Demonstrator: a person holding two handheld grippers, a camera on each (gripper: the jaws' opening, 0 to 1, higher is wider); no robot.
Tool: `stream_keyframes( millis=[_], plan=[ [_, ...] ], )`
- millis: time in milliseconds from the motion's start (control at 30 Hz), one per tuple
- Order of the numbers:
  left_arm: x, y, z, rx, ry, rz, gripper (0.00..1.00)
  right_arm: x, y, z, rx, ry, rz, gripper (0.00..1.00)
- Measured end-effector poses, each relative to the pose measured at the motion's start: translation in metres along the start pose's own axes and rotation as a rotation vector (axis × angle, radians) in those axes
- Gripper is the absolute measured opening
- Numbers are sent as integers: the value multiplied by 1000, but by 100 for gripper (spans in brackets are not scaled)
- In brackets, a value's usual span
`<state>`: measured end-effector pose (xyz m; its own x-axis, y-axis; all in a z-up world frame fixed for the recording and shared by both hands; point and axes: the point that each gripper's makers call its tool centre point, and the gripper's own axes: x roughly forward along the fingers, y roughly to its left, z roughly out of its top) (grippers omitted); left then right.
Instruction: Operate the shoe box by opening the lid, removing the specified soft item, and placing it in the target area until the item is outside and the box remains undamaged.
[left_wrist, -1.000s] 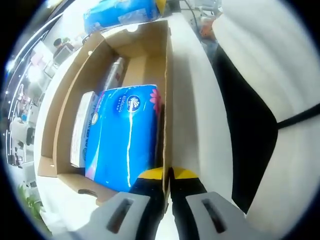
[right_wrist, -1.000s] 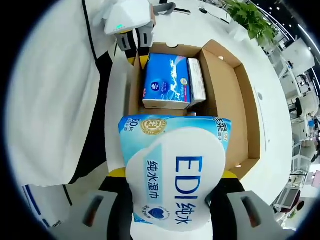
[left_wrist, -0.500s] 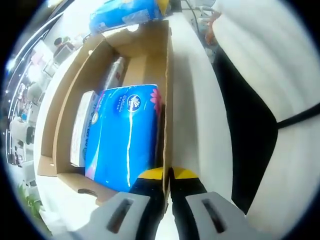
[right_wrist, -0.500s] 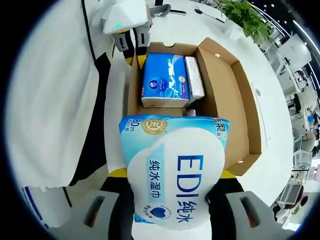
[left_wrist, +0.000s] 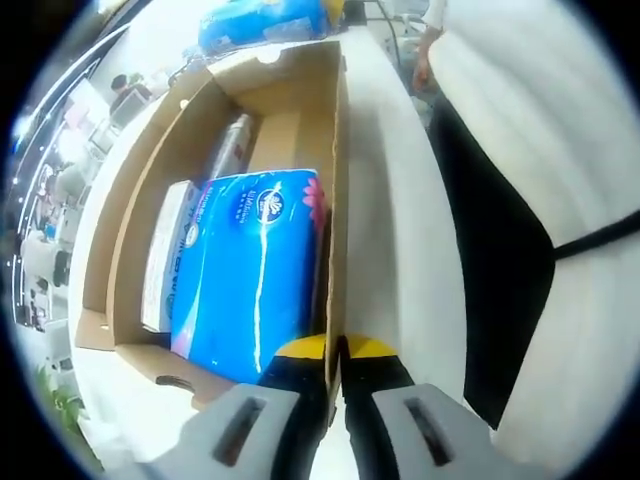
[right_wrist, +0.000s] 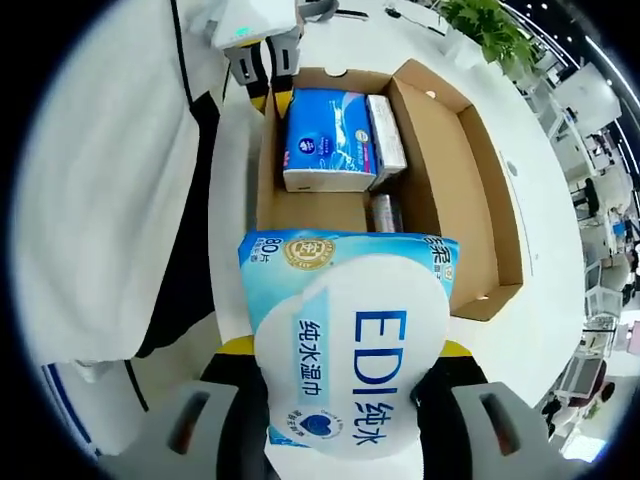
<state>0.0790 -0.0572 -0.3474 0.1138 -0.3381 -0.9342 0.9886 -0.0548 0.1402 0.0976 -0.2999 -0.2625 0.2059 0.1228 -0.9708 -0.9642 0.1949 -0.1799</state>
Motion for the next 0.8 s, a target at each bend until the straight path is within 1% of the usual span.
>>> stream_keyframes(
  millis=[67, 133, 200, 300, 400, 533, 600, 700, 800],
  plan=[
    [0, 0, 0, 13, 1, -3, 3, -1, -3, -4, -1, 16, -17, 57],
    [0, 0, 0, 7, 1, -16, 3, -3, -5, -9, 9, 19, -31, 57],
    [0, 0, 0, 7, 5, -22, 3, -6, -6, -15, 38, 16, -39, 57],
    [0, -1, -1, 7, 9, -20, 3, -8, -6, -22, 55, 15, -47, 57],
    [0, 0, 0, 6, 11, -18, 3, -10, -3, -33, 45, 35, -59, 57],
    [0, 0, 0, -1, 13, -22, 3, -8, 2, -48, 43, 55, -54, 57],
    [1, 0, 0, 1, 19, -26, 3, -6, 4, -56, 30, 76, -55, 57],
    [1, 0, 0, -11, 26, -32, 3, -6, 7, -62, 28, 78, -53, 57],
    [0, -1, 0, -12, 33, -33, 3, -6, 8, -63, 40, 70, -53, 57]
  ],
)
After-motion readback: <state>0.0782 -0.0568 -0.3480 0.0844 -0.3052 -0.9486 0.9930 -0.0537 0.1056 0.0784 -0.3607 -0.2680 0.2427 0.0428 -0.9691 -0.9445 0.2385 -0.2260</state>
